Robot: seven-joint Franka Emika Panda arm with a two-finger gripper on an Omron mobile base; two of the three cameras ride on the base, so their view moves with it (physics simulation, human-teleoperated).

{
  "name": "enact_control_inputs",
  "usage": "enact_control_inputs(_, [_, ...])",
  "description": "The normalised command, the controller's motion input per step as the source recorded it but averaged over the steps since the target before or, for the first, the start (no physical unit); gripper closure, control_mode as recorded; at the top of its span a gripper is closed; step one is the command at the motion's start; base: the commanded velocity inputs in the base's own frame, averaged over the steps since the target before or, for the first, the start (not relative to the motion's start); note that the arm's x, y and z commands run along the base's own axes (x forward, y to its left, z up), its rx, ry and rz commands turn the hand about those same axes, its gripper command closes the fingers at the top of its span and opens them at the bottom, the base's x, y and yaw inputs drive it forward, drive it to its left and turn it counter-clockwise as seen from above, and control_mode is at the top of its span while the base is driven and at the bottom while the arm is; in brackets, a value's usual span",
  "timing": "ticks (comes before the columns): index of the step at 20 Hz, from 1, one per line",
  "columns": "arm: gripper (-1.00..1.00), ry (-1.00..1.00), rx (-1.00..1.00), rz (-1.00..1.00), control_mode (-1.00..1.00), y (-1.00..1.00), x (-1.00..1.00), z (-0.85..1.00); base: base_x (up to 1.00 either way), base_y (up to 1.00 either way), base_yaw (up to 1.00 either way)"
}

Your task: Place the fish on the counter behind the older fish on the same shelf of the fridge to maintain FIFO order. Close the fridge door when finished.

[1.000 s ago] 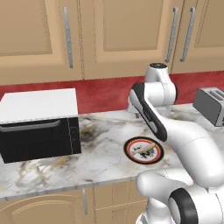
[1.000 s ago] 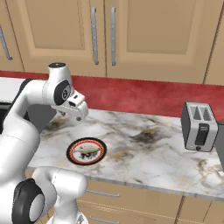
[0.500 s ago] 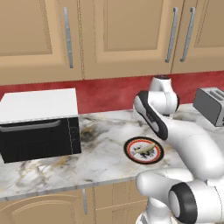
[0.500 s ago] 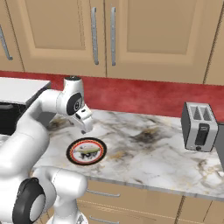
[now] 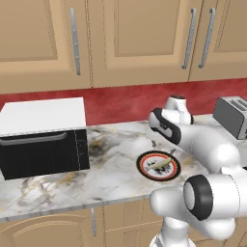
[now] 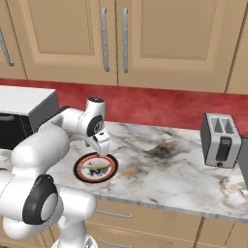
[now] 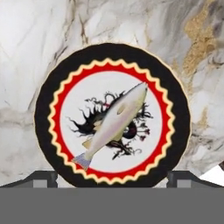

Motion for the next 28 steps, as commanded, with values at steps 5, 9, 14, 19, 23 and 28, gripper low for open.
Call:
enact_control_inputs(5, [-1.0,0.09,0.01,-0.04,-1.0,0.0,0.24,-0.4,0.0,0.0,0.0])
enact_control_inputs(9, [-1.0,0.0,0.0,0.0,-1.0,0.0,0.01,-0.33,0.0,0.0,0.0])
enact_control_inputs(14, [-1.0,0.0,0.0,-0.01,-1.0,0.0,0.0,-0.3,0.0,0.0,0.0])
enact_control_inputs(19, [-1.0,0.0,0.02,-0.14,-1.0,0.0,0.0,-0.08,0.0,0.0,0.0])
enact_control_inputs(23, [-1.0,0.0,0.0,-0.18,-1.0,0.0,0.0,-0.09,0.0,0.0,0.0])
enact_control_inputs(28, [-1.0,0.0,0.01,-0.16,-1.0,0.0,0.0,-0.03,0.0,0.0,0.0])
